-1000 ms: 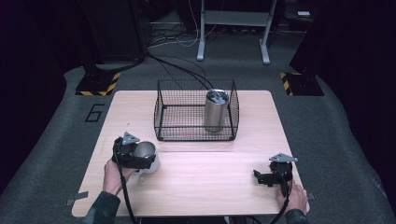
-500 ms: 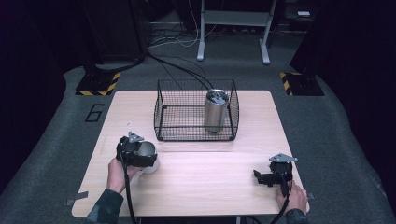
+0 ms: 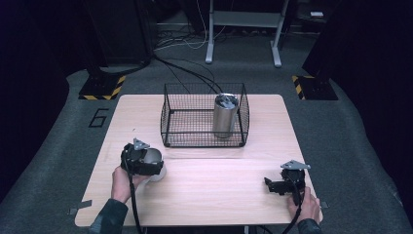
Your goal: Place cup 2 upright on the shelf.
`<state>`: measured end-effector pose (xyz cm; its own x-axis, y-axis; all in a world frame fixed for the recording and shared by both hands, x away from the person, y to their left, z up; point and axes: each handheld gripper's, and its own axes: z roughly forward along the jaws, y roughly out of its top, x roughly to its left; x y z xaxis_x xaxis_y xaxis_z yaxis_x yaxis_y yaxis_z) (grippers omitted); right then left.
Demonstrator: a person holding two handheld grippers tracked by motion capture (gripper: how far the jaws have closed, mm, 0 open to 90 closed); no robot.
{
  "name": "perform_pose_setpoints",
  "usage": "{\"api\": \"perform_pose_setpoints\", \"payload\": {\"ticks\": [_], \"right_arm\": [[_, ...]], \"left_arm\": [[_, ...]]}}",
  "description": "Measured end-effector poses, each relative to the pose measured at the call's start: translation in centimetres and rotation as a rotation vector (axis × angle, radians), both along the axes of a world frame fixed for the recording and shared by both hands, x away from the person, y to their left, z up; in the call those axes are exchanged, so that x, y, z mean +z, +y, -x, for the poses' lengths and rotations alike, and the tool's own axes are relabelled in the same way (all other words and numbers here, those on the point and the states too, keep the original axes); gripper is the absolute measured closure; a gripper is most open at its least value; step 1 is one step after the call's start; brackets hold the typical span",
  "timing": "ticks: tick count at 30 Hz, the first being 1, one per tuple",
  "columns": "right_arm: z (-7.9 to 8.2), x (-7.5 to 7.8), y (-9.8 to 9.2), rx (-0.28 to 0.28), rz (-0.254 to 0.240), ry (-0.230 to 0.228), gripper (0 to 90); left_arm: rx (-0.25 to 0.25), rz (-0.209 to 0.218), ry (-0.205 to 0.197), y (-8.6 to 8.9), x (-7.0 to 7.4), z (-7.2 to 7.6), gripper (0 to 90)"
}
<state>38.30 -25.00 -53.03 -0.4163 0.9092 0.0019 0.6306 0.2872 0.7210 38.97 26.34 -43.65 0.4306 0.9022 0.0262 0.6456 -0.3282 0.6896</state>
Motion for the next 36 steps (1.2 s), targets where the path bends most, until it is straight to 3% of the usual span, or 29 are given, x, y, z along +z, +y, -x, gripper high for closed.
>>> {"api": "perform_pose_setpoints", "payload": {"ticks": [9, 12, 21, 36], "right_arm": [[0.0, 0.0, 0.0, 0.001, 0.0, 0.0, 0.0], [0.0, 0.0, 0.0, 0.001, 0.0, 0.0, 0.0], [0.0, 0.0, 0.0, 0.001, 0.0, 0.0, 0.0], [0.0, 0.0, 0.0, -0.001, 0.0, 0.0, 0.0]], "left_arm": [[-0.028, -0.02, -0.017, -0.4, 1.3, 0.5, 6.2], [-0.052, -0.016, -0.021, -1.1, 2.3, 0.3, 6.2], [-0.056, -0.02, -0.023, -1.4, 2.7, 0.3, 6.2], [-0.118, -0.059, -0.031, -3.8, 5.5, 0.1, 6.1]]}}
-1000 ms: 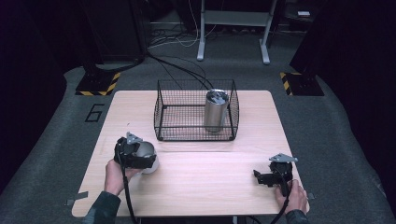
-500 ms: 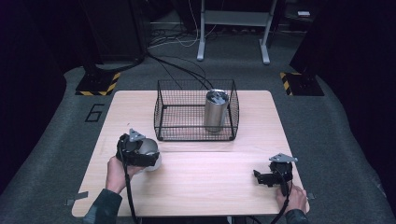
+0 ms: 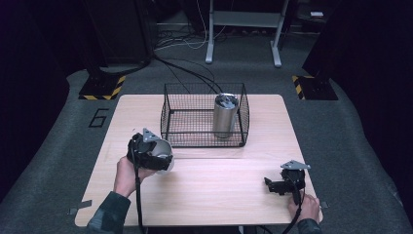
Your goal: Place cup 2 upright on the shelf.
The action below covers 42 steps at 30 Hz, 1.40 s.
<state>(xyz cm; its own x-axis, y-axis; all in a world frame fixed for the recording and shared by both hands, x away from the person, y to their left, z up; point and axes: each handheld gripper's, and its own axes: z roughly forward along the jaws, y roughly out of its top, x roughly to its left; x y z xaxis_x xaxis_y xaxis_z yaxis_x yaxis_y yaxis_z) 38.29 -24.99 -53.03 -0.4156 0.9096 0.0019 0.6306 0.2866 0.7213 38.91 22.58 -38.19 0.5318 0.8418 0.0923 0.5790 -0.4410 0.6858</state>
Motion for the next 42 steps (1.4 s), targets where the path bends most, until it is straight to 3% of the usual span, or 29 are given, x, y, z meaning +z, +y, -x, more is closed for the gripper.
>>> {"api": "perform_pose_setpoints", "payload": {"ticks": [14, 33, 42], "right_arm": [[0.0, 0.0, 0.0, 0.001, 0.0, 0.0, 0.0], [0.0, 0.0, 0.0, 0.001, 0.0, -0.001, 0.0], [0.0, 0.0, 0.0, 0.001, 0.0, -0.001, 0.0]], "left_arm": [[-0.04, -0.008, 0.011, -2.1, 1.8, -1.3, 6.1], [-0.045, 0.001, -0.023, -2.8, 4.4, -2.7, 6.1], [-0.039, -0.007, -0.036, -2.6, 5.7, -4.1, 6.1]]}}
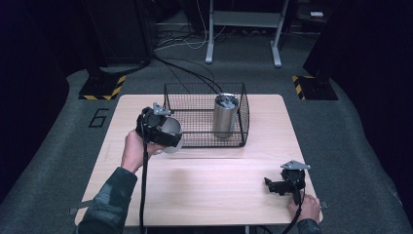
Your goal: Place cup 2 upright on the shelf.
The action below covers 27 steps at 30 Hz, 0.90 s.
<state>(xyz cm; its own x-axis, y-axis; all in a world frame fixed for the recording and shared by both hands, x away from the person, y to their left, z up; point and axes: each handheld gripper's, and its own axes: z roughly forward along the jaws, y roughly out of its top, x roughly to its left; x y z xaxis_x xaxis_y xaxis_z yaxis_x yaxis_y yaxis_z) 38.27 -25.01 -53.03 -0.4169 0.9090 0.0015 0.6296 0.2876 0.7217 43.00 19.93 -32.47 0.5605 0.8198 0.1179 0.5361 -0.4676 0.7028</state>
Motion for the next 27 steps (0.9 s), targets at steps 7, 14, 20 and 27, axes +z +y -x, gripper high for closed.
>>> {"api": "perform_pose_setpoints", "payload": {"ticks": [7, 14, 20, 27], "right_arm": [[0.0, 0.0, 0.0, 0.0, 0.0, 0.0, 0.0], [0.0, 0.0, 0.0, 0.0, 0.0, 0.0, 0.0], [0.0, 0.0, 0.0, 0.0, 0.0, 0.0, 0.0], [0.0, 0.0, 0.0, 0.0, 0.0, 0.0, 0.0]], "left_arm": [[0.0, 0.003, 0.002, 0.0, 0.3, -0.7, 6.1], [-0.002, 0.002, -0.003, -0.2, 0.6, -1.3, 6.1], [-0.002, 0.005, -0.003, -0.4, 0.7, -1.9, 6.1], [-0.002, -0.006, -0.001, -0.7, 1.0, -2.9, 6.1]]}}
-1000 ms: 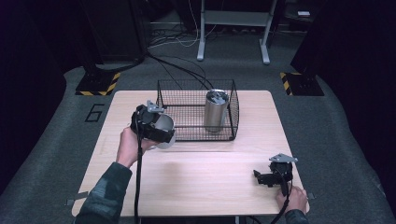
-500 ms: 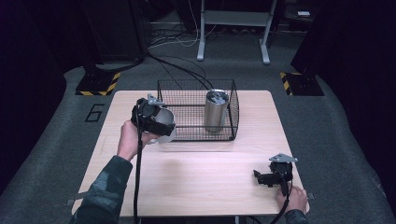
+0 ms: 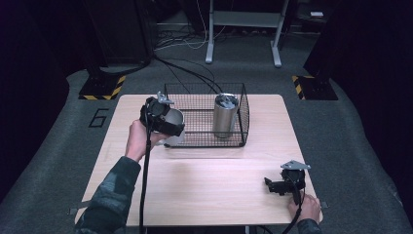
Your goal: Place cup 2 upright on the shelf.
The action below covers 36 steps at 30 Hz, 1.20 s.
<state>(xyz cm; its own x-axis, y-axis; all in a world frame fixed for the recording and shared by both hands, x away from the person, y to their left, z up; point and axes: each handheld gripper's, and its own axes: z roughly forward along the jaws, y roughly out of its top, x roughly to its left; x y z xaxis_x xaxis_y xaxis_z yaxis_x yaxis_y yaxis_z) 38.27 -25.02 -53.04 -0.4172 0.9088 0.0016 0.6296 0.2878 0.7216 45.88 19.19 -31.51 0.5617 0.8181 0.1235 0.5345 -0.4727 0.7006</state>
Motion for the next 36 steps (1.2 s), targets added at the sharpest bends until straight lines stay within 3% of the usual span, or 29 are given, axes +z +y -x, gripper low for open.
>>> {"api": "perform_pose_setpoints", "payload": {"ticks": [13, 19, 36], "right_arm": [[0.0, 0.0, 0.0, 0.0, 0.0, 0.0, 0.0], [0.0, 0.0, 0.0, 0.0, 0.0, 0.0, 0.0], [0.0, 0.0, 0.0, -0.001, -0.001, 0.0, 0.0]], "left_arm": [[0.0, -0.003, -0.011, -0.9, 0.8, -1.7, 6.1], [-0.003, 0.008, 0.0, -1.3, 0.9, -2.8, 6.1], [0.018, -0.009, 0.011, -2.1, 1.2, -5.9, 6.1]]}}
